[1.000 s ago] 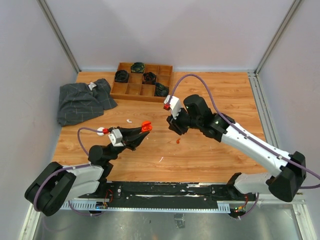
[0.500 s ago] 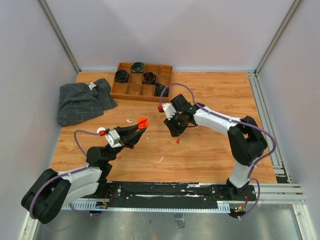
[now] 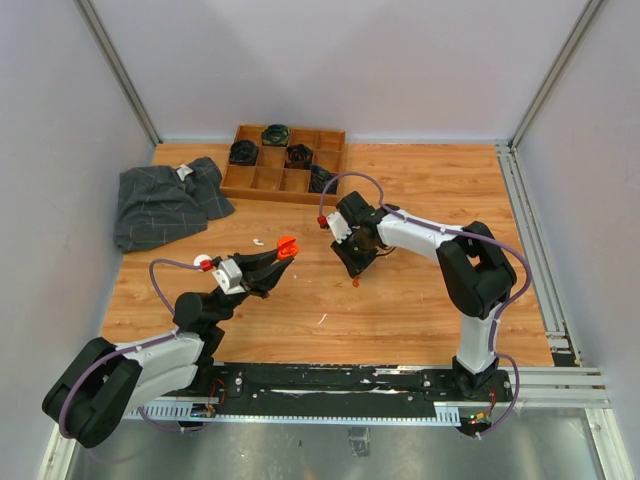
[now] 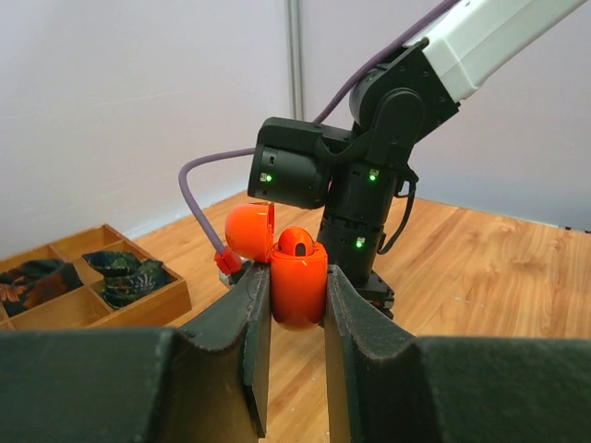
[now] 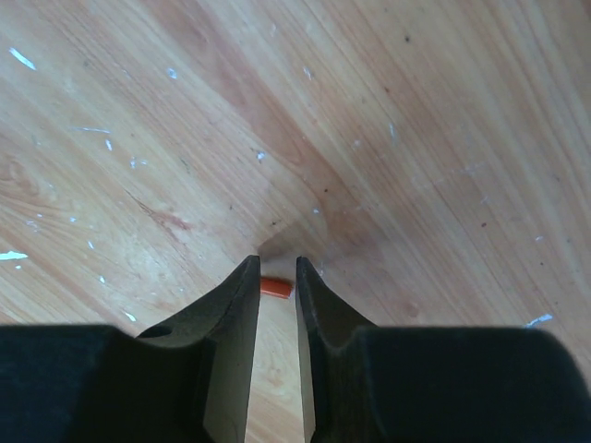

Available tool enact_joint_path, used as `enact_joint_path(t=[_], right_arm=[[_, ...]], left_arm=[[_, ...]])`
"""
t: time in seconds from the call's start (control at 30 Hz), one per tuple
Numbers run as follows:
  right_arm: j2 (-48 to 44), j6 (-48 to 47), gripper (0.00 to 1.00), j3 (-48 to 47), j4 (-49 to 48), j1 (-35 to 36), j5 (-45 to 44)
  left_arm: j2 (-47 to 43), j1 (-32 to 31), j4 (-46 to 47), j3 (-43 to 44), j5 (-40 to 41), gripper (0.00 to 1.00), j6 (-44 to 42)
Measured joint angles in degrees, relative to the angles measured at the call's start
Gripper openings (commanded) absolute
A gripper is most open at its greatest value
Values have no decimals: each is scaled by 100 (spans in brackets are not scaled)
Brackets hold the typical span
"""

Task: Insert the wireless bluetooth earbuds into the charging case
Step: Adjust the earbud at the center of the board.

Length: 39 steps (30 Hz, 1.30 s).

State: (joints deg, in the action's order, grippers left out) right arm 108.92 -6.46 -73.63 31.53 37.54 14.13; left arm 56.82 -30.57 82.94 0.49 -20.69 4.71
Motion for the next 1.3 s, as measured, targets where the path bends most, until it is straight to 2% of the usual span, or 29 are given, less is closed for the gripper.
enact_joint_path(t=[0.47, 0.87, 1.3], right_arm=[[-479, 542, 22, 699, 175, -9, -168], [-1064, 758, 31, 903, 551, 94, -59], [-715, 1016, 36, 660, 577, 203, -66]], left_arm=[[0, 0, -35, 0, -142, 0, 24], [0, 0, -35, 0, -221, 0, 46], [-35, 0, -35, 0, -247, 0, 50]])
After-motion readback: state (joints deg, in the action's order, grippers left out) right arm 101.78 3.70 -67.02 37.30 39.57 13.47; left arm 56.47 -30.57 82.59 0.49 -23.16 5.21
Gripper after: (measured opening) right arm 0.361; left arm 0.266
